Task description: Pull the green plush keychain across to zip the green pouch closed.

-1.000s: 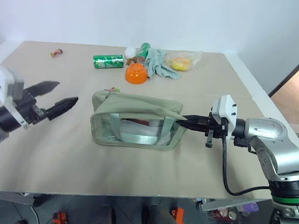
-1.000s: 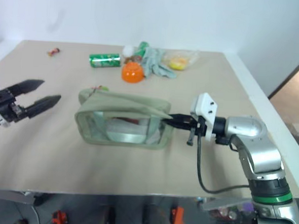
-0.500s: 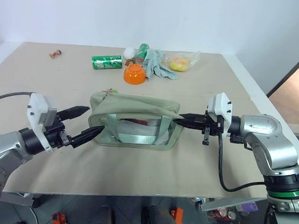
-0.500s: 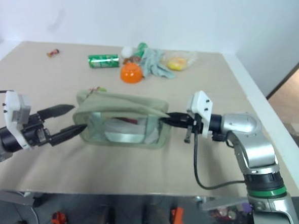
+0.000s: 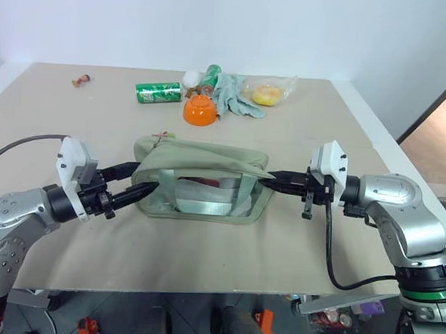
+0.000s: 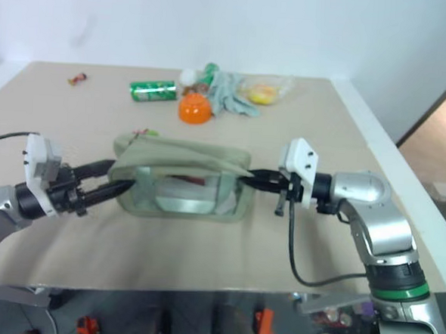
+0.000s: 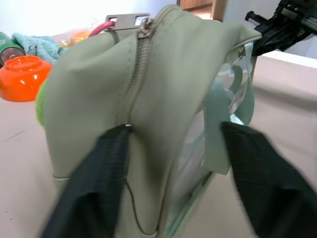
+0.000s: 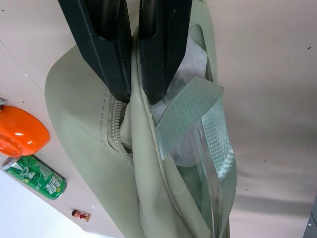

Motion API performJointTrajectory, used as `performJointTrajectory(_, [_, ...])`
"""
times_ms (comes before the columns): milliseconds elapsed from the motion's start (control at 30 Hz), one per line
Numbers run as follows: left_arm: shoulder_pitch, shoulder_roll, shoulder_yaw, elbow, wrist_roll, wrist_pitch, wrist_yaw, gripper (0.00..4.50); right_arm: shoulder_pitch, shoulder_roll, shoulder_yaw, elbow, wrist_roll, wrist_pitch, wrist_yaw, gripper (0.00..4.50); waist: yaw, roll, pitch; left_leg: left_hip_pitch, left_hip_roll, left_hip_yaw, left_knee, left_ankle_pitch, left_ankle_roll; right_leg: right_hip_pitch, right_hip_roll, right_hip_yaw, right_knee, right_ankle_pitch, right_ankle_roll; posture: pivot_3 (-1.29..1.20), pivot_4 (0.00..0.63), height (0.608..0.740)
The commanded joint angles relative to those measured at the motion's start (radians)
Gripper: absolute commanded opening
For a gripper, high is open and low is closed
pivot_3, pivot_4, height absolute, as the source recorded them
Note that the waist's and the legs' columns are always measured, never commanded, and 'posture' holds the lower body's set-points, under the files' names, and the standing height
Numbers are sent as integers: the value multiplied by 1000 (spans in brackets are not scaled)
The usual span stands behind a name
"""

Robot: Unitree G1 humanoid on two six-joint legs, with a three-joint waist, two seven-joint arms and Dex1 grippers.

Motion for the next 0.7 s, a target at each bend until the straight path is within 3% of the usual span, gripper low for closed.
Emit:
performJointTrajectory(33, [-61, 7, 16, -3, 12, -52, 3, 1628, 18, -17, -6, -19, -9, 10, 0, 0, 0, 0, 0, 0, 0, 0, 0, 0, 0, 0, 0, 0, 0, 0, 0, 0, 150, 740])
performJointTrajectory(167, [-69, 10, 9, 7, 27, -74, -6, 181, 21, -19, -6, -20, -11, 7, -1, 0, -1, 0, 0, 0, 0, 1, 0, 0, 0, 0, 0, 0, 0, 0, 0, 0, 150, 740])
performJointTrajectory(200, [-70, 9, 8, 8, 27, -76, -8, 31, 22, -19, -6, -20, -11, 7, -1, 0, -1, 0, 0, 0, 0, 2, 0, 0, 0, 0, 0, 1, 0, 0, 0, 0, 150, 740])
performJointTrajectory(500, [-70, 15, -21, 13, 65, -84, -11, 31, 20, -10, 1, -23, -5, 6, 3, 0, 0, 0, 0, 0, 0, 3, -1, 0, 0, -1, 0, 1, 0, 1, 2, 0, 150, 740])
performJointTrajectory(633, [-64, 24, -21, 15, 74, -82, -10, 31, 4, -20, -10, -36, 52, 93, 12, 0, 0, 0, 0, 0, 0, 3, -1, 0, 0, 0, 0, 1, 0, 0, 0, 0, 150, 740])
performJointTrajectory(667, [-57, 26, -20, 16, 76, -82, -13, 0, -4, -17, -21, -38, 63, 104, 4, 739, 0, 0, 0, 0, 0, 3, -1, 0, 0, 0, 0, 1, 0, 0, 0, 0, 150, 740])
performJointTrajectory(700, [-48, 28, -20, 13, 78, -81, -16, 0, -13, -19, -34, -42, 89, 141, 0, 875, 0, 0, 0, 0, 0, 3, -1, 0, 0, -1, 0, 2, 0, 0, 0, 0, 150, 740])
